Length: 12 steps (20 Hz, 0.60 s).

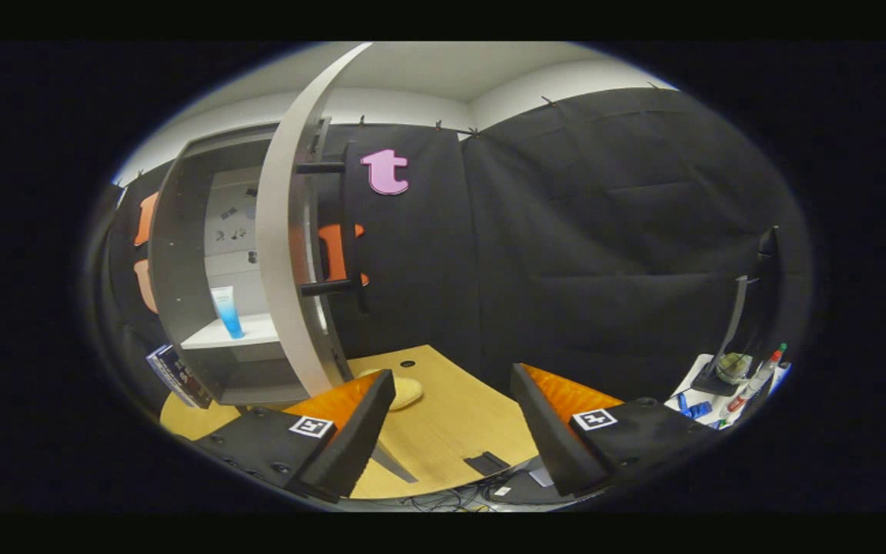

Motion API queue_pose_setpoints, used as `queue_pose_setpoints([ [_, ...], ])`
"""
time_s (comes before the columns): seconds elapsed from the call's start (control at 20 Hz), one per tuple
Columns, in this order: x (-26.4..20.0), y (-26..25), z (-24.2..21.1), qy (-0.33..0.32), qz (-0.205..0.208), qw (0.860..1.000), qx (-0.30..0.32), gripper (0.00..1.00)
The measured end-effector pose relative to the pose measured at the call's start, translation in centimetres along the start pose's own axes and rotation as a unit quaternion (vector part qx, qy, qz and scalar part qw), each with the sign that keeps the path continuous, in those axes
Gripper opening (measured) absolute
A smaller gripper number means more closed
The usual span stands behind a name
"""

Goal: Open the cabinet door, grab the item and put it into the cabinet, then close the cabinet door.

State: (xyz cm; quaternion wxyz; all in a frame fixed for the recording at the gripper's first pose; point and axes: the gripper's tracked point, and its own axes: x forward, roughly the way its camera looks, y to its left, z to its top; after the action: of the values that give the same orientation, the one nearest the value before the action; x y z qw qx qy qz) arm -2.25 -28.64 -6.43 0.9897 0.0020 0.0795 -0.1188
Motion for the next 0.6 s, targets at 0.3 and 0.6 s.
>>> queue_pose_setpoints([
  [0.3,-1.3,2.0,-0.7,-0.005,0.018,1.0,0.003,0.97],
  [0.6,-3.3,8.4,-1.9,-0.004,0.068,0.998,0.006,0.96],
])
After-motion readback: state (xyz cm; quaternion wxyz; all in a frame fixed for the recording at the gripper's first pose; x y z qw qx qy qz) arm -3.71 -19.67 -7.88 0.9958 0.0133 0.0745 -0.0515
